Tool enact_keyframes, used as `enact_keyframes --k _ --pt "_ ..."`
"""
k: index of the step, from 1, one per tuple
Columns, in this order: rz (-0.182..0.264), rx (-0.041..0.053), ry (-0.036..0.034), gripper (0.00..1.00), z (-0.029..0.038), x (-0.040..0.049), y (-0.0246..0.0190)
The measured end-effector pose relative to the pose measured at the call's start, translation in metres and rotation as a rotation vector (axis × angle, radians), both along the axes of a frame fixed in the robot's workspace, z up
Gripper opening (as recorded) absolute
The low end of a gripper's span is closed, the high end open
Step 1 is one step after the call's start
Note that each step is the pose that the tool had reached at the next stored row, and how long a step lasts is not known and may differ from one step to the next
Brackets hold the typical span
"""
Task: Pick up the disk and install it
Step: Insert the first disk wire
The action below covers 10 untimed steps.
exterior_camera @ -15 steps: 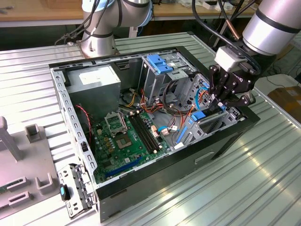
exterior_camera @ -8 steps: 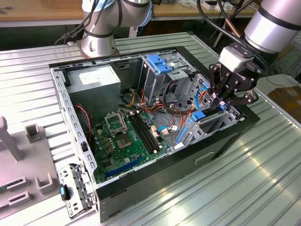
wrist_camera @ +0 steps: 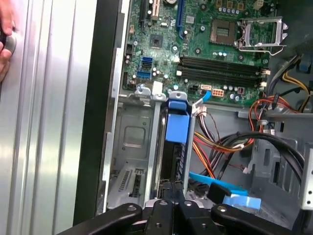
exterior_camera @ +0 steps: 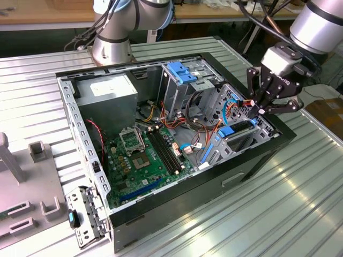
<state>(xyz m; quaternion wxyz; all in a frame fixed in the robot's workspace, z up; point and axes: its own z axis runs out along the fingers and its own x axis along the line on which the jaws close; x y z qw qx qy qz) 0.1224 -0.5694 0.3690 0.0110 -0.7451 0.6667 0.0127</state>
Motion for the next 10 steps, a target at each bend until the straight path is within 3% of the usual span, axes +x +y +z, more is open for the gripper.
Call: enact_keyframes --k 3,5,9,10 --pt "0.014 0.0018 -0.0008 0.11 0.0001 0.0102 0.0018" --pt "0.039 0.0018 -0.0025 0.11 0.0000 0.0103 0.0017" --pt "0.114 0.0017 -0.0177 0.11 0.0000 0.0103 0.0017" --pt "0.121 0.0010 -0.0225 0.11 0.0000 0.0108 0.0048"
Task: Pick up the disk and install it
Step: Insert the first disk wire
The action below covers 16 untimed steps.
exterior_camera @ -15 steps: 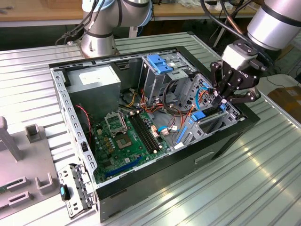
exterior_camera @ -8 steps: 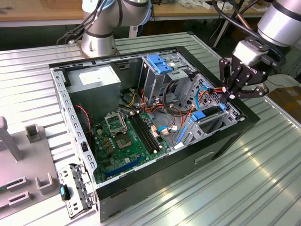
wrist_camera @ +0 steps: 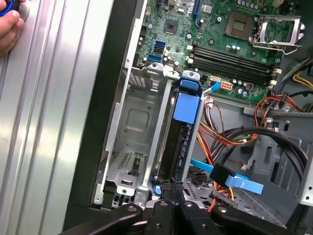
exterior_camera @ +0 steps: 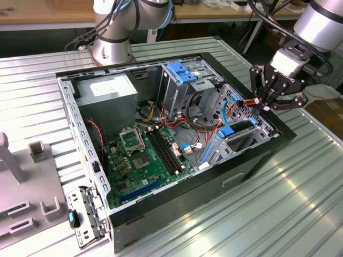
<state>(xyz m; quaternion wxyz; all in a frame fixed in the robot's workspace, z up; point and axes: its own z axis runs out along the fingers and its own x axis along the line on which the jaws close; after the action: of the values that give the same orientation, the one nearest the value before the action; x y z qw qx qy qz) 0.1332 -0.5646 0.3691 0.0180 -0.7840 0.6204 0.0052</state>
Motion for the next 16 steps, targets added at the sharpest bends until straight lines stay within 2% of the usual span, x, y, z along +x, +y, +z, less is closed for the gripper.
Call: enact_keyframes --k 2,5,7,10,11,12,13,15,16 --pt "0.002 -0.0013 -0.0040 0.11 0.0001 0.0005 0.0052" --pt "0.006 -0.0030 -0.0116 0.11 0.0002 0.0010 0.0162" --pt "0.006 -0.0030 -0.0119 0.11 0.0001 0.0015 0.0192" --pt "0.015 -0.0041 -0.0120 0.11 0.0002 0.0020 0.0205" --pt "0.038 -0.0040 -0.0120 0.11 0.0002 0.0020 0.0206" --pt "0.092 -0.0039 -0.0122 0.30 0.0002 0.0023 0.0206" --pt "0.110 -0.0043 -0.0122 0.37 0.0002 0.0024 0.0206" --pt "0.118 -0.0043 -0.0122 0.37 0.0002 0.0032 0.0206" --pt "0.123 -0.0045 -0.0162 0.37 0.0002 0.0034 0.0206"
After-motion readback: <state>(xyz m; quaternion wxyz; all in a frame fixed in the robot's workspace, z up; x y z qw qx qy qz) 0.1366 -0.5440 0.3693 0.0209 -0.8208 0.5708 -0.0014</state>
